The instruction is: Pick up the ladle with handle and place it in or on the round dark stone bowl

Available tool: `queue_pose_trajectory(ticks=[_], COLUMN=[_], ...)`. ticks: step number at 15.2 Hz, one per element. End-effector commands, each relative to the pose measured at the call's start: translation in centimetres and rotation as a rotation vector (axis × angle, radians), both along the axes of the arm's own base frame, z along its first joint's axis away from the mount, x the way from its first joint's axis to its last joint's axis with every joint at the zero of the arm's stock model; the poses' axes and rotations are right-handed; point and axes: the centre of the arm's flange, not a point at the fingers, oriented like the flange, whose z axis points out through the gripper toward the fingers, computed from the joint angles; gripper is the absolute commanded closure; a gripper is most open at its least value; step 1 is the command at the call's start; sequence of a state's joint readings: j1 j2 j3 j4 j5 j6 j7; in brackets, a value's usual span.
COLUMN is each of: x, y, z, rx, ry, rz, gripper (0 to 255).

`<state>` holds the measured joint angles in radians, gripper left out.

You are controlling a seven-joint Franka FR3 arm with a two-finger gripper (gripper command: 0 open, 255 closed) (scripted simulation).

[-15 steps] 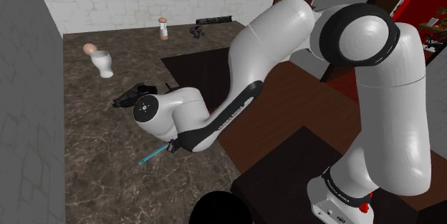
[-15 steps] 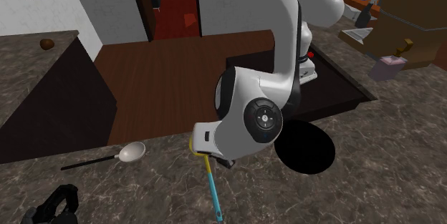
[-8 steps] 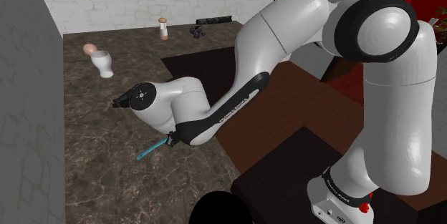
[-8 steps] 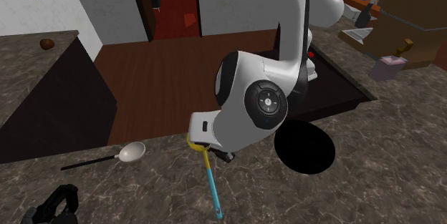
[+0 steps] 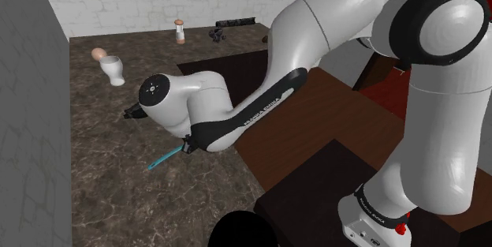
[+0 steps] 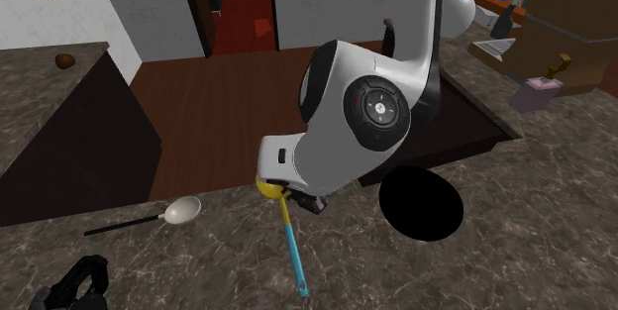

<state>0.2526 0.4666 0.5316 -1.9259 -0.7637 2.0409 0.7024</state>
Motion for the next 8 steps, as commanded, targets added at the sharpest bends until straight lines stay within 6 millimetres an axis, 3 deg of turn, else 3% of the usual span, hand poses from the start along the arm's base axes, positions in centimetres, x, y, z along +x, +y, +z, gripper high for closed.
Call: queue_pose_trajectory(ticks=[1,8], x=[0.0,-9.2], y=[0.0,0.1], z=[0.8,1.7], rx=[0.000,0.000], ry=[0.000,0.000], rz=[0.000,0.000], gripper=[255,255])
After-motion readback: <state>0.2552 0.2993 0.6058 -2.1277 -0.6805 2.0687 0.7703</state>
